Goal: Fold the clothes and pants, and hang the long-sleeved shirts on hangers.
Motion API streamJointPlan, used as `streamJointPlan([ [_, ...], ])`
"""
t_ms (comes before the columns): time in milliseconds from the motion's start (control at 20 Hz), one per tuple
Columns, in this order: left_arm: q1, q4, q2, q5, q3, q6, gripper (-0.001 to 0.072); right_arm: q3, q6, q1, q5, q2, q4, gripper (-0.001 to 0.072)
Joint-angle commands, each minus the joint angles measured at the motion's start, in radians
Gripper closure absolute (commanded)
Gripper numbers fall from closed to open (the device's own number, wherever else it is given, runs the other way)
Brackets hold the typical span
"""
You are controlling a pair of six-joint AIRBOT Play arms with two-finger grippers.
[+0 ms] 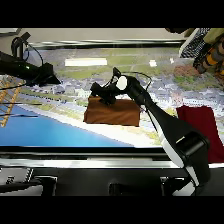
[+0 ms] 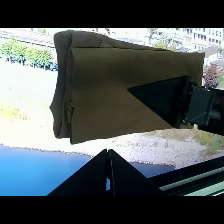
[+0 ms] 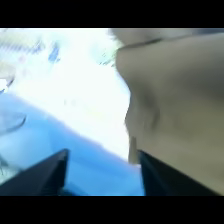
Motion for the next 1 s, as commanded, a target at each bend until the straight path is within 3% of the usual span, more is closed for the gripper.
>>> streamJointPlan([
  [0, 0.001, 0.015, 0.000, 0.000, 0.000, 0.002, 0.0692, 0.001, -0.121, -0.012, 0.085, 0.045, 0.013, 0.0164],
  [150, 0.001, 0.015, 0.000, -0.002, 0.000, 0.002, 0.0692, 0.001, -0.164, -0.134, 0.227, 0.125, -0.085, 0.0164],
  [450, 0.001, 0.037, 0.000, -0.002, 0.000, 0.002, 0.0692, -0.066, -0.374, -0.565, 0.472, 0.185, -0.051, 0.0159],
  [600, 0.001, 0.049, 0.000, -0.002, 0.000, 0.002, 0.0692, -0.246, -0.488, -0.660, 0.418, 0.183, 0.056, 0.0159],
  [950, 0.001, 0.064, -0.002, 0.010, 0.000, 0.002, 0.0692, -0.531, -0.703, -0.666, 0.236, 0.117, 0.243, 0.0171],
])
